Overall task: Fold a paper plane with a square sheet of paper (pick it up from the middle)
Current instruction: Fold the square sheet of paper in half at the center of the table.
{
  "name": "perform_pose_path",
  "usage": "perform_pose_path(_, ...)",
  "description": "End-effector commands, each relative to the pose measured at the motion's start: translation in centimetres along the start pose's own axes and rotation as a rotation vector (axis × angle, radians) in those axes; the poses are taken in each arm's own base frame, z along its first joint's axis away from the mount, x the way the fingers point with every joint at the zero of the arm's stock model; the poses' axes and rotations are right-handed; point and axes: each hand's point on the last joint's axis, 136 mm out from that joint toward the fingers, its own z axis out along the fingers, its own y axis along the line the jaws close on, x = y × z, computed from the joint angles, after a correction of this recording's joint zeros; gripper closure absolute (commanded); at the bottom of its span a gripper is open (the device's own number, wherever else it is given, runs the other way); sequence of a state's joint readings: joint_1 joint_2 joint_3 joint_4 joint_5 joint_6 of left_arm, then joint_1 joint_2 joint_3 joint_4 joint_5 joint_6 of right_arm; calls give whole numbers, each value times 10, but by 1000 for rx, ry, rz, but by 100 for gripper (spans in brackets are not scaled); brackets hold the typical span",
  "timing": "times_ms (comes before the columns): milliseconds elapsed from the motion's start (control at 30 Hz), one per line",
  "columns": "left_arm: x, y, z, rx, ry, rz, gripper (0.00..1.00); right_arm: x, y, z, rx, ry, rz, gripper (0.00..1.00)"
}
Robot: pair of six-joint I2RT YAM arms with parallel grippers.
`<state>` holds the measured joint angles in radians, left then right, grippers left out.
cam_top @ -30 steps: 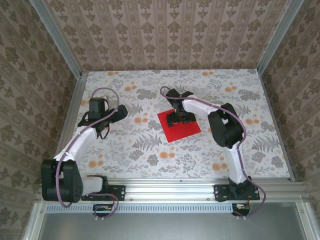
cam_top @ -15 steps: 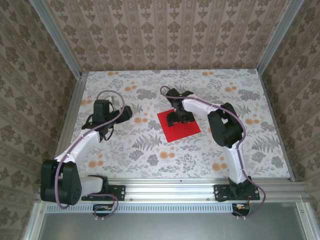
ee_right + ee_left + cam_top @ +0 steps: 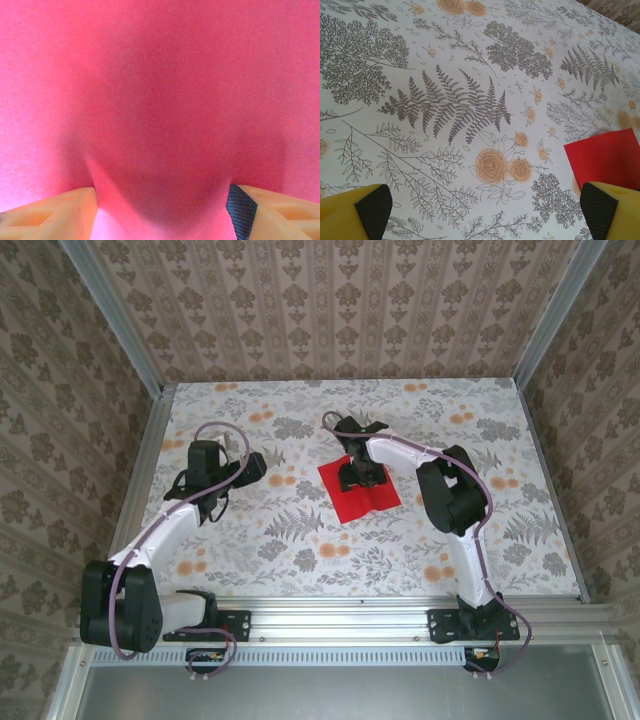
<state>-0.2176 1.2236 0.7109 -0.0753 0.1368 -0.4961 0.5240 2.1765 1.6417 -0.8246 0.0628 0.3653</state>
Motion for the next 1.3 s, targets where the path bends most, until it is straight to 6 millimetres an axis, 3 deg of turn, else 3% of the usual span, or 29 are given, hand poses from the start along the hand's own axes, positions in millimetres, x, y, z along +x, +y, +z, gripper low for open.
perform_pose_path(0, 7, -5, -3, 28, 15, -35, 0, 26, -6, 29, 7, 93, 13, 35)
perform_pose_path(300, 37, -8, 8, 74, 99, -133, 0, 0, 47, -31, -390, -61, 108, 62)
perform_pose_path(467, 52, -17, 14, 113, 144, -167, 3, -10, 79, -73, -679, -132, 148, 67)
perform_pose_path(600, 58, -31, 19, 164, 165, -191, 7, -14, 92, -97, -862, -160, 183, 67)
perform_pose_path(733, 65, -54, 26, 232, 190, -201, 12, -11, 91, -91, -940, -138, 229, 67)
perform_pose_path(833, 72, -73, 33, 272, 229, -189, 15, -3, 84, -73, -934, -106, 270, 68)
perform_pose_path(1067, 95, -107, 54, 309, 310, -144, 24, 10, 64, -33, -856, -67, 327, 67)
perform_pose_path(1267, 105, -125, 71, 310, 349, -111, 29, 21, 46, -6, -749, -40, 342, 60)
